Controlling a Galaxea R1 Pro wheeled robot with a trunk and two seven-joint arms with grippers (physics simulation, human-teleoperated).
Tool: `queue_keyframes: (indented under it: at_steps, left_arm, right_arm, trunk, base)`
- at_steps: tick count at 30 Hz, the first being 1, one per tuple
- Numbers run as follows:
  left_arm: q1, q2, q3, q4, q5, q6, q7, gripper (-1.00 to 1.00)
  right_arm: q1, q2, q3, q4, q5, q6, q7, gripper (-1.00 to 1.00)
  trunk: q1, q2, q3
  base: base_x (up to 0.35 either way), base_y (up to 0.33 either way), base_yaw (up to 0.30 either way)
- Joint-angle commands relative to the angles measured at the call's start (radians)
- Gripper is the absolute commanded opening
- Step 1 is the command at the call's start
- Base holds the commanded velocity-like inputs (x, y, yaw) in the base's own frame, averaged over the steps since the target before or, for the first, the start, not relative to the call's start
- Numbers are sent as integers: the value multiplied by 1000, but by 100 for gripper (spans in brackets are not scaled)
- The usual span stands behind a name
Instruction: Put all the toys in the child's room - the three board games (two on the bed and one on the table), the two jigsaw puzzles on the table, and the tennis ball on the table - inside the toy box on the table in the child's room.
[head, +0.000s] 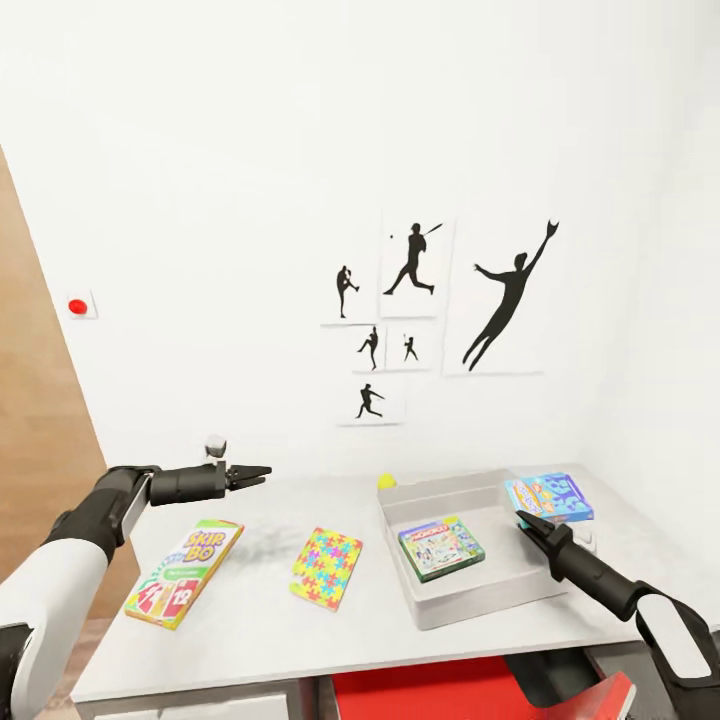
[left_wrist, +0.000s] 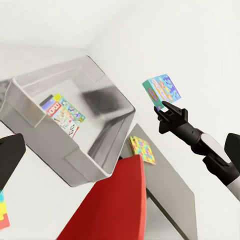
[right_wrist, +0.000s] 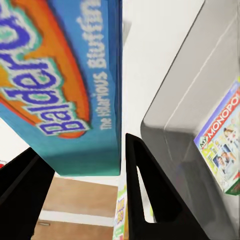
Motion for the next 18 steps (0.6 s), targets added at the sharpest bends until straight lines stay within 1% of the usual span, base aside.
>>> queue_keyframes:
  at_steps: [1, 6, 18]
  left_arm:
    - [0, 0, 1, 0, 1, 10, -3, 100]
    - [0, 1, 0, 0, 1, 10, -6, 100]
    - [0, 1, 0, 0, 3, 10, -5, 100]
  right_arm:
    - [-1, 2, -2, 1, -4, 6, 2, -100]
    - [-1, 6, -2, -1, -1, 3, 4, -100]
    - [-1, 9, -2, -4, 2, 4, 0, -100]
  trunk:
    - [0, -1, -1]
    - [0, -1, -2]
    - [0, -1, -2]
  base:
    - [1, 0, -101]
    - [0, 0, -33]
    - [0, 0, -2]
